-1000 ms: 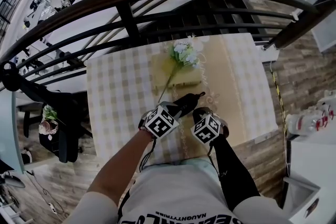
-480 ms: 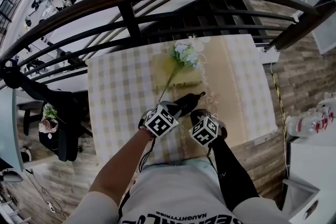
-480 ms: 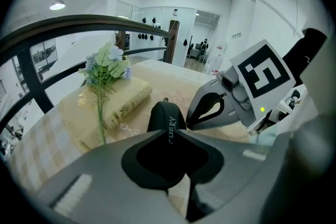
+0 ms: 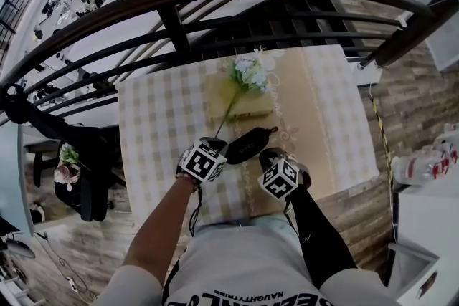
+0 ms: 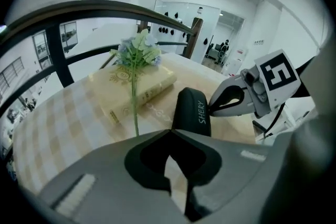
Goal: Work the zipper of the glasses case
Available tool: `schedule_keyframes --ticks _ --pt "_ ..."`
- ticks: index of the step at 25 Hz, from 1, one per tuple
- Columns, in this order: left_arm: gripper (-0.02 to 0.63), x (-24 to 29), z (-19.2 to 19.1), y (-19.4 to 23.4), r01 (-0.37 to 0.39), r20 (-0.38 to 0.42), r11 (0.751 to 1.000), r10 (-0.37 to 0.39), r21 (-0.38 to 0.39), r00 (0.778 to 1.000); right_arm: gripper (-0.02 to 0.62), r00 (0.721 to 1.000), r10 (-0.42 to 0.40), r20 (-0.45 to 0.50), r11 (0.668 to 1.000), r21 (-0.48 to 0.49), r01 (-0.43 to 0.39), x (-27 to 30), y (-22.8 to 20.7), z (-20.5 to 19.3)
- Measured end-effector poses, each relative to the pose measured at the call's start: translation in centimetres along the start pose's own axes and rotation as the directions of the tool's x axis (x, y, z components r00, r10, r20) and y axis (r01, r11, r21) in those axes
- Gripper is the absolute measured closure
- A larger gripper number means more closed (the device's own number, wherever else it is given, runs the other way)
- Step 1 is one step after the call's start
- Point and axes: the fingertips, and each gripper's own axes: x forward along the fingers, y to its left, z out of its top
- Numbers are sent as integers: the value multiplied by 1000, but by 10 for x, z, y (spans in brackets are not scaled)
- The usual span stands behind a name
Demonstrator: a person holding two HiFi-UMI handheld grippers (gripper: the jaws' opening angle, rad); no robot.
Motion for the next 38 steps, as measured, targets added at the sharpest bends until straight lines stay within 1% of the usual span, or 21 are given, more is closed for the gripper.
schedule_keyframes --ticks 3,5,7,8,9,11,13,14,16,18,19,20,22,23,24,27,31,38 --pt "597 1 -4 -16 56 -36 998 -55 7 998 566 1000 -18 2 1000 18 18 -2 -12 1" --pt "597 2 -10 -32 112 -67 994 -111 4 992 567 1000 -31 1 999 25 31 -1 -20 2" --pt "597 7 -18 -55 195 -110 981 -194 2 975 566 999 -38 1 999 31 38 0 -27 4" --pt "597 9 -21 -66 228 -124 974 -226 6 966 566 999 -38 -1 999 30 38 1 -30 4" --pt "597 10 -22 -72 244 -129 970 -240 14 962 566 999 -36 -3 999 25 36 2 -31 5" --pt "597 9 -20 -74 238 -125 971 -232 36 965 566 1000 -29 -4 999 15 29 4 -31 4" --pt "597 6 -12 -70 219 -107 973 -211 66 972 566 1000 -23 3 1000 11 23 4 -31 5" --pt "597 4 -5 -68 205 -84 976 -198 79 977 566 1000 -21 6 1000 9 21 4 -31 5" --pt "597 0 16 -64 166 -12 981 -166 104 986 566 1000 -18 9 1000 8 18 4 -31 4" --pt "597 1 37 -63 125 60 982 -134 145 989 566 1000 -14 7 1000 4 14 4 -30 2" --pt "597 5 45 -63 106 80 979 -121 175 989 566 1000 -13 6 1000 1 13 5 -29 1" --pt "597 10 49 -65 92 83 974 -111 207 990 566 1000 -13 4 1000 -3 13 5 -29 0" --pt "597 23 47 -71 82 41 963 -96 257 995 566 1000 -16 -3 1000 -16 16 5 -30 -3" --pt "597 29 45 -73 85 17 961 -93 262 996 566 1000 -18 -9 1000 -25 18 5 -30 -5" --pt "595 33 43 -76 91 7 965 -96 248 995 566 1000 -20 -18 999 -36 20 5 -31 -7" --pt "595 38 43 -77 109 19 977 -114 182 993 566 999 -27 -36 996 -84 24 6 -32 -13" --pt "594 38 43 -75 136 15 980 -139 146 990 568 999 -35 -42 988 -151 28 6 -32 -12" --pt "594 39 42 -76 133 13 978 -136 163 991 566 998 -39 -43 985 -168 31 4 -30 -14"
